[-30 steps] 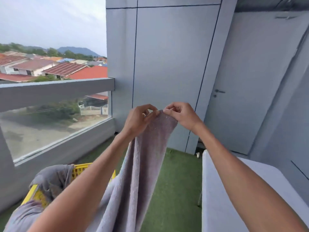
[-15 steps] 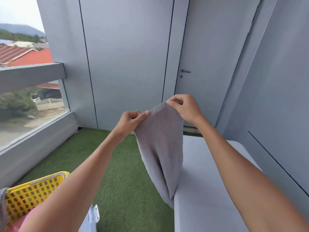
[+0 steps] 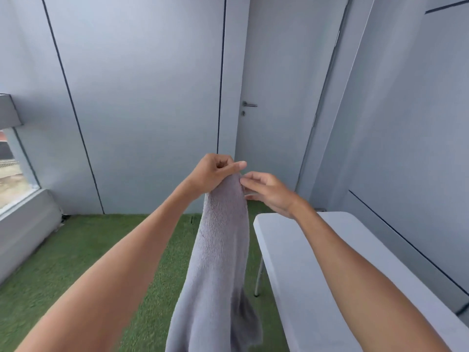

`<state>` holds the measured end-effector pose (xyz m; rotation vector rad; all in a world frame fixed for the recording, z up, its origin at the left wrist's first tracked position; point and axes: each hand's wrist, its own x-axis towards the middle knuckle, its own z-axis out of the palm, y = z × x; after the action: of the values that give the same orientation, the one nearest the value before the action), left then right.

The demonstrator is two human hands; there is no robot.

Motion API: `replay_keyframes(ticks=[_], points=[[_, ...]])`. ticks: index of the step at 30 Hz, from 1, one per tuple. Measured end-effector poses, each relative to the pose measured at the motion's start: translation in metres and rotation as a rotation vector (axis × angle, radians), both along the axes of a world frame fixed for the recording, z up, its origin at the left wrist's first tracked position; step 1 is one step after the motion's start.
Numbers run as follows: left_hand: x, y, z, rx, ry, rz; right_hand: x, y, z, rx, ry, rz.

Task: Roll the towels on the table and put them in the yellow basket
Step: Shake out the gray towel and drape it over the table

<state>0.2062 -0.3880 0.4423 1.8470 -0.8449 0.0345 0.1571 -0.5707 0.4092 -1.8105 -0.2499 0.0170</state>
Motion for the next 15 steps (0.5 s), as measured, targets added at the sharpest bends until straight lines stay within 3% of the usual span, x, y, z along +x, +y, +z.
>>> replay_keyframes(ticks=[7, 13, 15], points=[[0.068, 0.01, -0.004, -0.086, 0.134, -0.097, 0.061, 0.003, 0.013, 0.264, -0.078, -0.051], [0.146, 0.033, -0.038, 0.104, 0.324, -0.224, 0.138, -0.043, 0.01, 0.514, -0.115, -0.27], [0.175, 0.025, -0.047, 0.03, 0.361, -0.208, 0.169, -0.055, 0.008, 0.506, -0.087, -0.251]])
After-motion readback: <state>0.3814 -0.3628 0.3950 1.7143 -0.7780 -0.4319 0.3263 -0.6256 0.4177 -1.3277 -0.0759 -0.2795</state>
